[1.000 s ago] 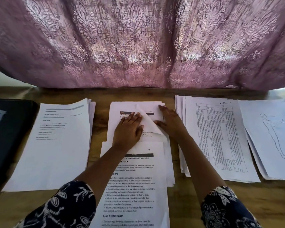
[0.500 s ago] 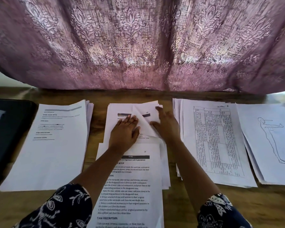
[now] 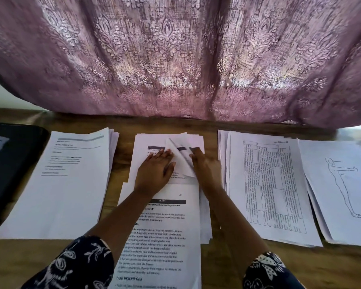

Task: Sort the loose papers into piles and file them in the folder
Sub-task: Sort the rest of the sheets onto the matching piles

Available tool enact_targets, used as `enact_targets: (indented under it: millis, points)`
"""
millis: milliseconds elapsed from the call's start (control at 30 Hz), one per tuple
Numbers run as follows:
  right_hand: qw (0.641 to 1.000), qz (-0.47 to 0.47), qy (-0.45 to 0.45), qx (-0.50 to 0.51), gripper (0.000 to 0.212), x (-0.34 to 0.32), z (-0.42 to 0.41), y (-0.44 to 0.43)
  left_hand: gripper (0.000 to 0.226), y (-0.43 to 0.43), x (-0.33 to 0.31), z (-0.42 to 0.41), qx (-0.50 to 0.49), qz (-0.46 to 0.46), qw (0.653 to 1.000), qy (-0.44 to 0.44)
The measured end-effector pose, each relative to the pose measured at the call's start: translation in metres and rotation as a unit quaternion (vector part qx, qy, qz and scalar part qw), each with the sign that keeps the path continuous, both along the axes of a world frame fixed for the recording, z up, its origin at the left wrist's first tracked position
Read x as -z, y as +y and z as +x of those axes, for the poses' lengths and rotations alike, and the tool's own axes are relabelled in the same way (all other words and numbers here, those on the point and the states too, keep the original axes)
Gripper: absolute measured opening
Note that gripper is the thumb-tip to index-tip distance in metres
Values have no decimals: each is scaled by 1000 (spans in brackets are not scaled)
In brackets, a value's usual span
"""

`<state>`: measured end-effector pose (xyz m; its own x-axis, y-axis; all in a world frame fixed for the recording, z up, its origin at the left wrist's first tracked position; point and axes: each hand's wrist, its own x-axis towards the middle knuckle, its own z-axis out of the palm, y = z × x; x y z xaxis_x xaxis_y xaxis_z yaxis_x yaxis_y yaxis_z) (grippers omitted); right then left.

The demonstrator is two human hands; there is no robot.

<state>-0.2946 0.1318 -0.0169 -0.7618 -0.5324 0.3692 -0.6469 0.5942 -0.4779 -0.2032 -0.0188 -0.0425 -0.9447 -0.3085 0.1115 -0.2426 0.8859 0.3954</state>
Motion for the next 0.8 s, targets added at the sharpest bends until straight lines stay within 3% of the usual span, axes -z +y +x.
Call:
enact_targets:
  millis: [67, 200, 300, 533, 700, 800]
  points:
    - [998, 27, 39, -47, 41, 5, 3, 2, 69, -1, 1, 0, 3, 0, 1000, 8]
    - [993, 34, 113, 16, 39, 5, -2, 6, 70, -1, 1, 0, 5, 4, 1000, 10]
    - [987, 3, 160, -29, 50, 10, -7, 10, 68, -1, 0, 0, 8, 5, 1000, 17]
    - [983, 11, 179, -30, 39, 19, -14, 9, 61, -1, 0, 2, 13, 16, 999, 40]
    - [979, -10, 200, -47, 5, 16, -6, 1, 61, 5, -9, 5, -16, 65, 993, 93]
    - [977, 10, 192, -89, 19, 19, 6, -2, 66, 6, -11, 8, -23, 128, 980, 151]
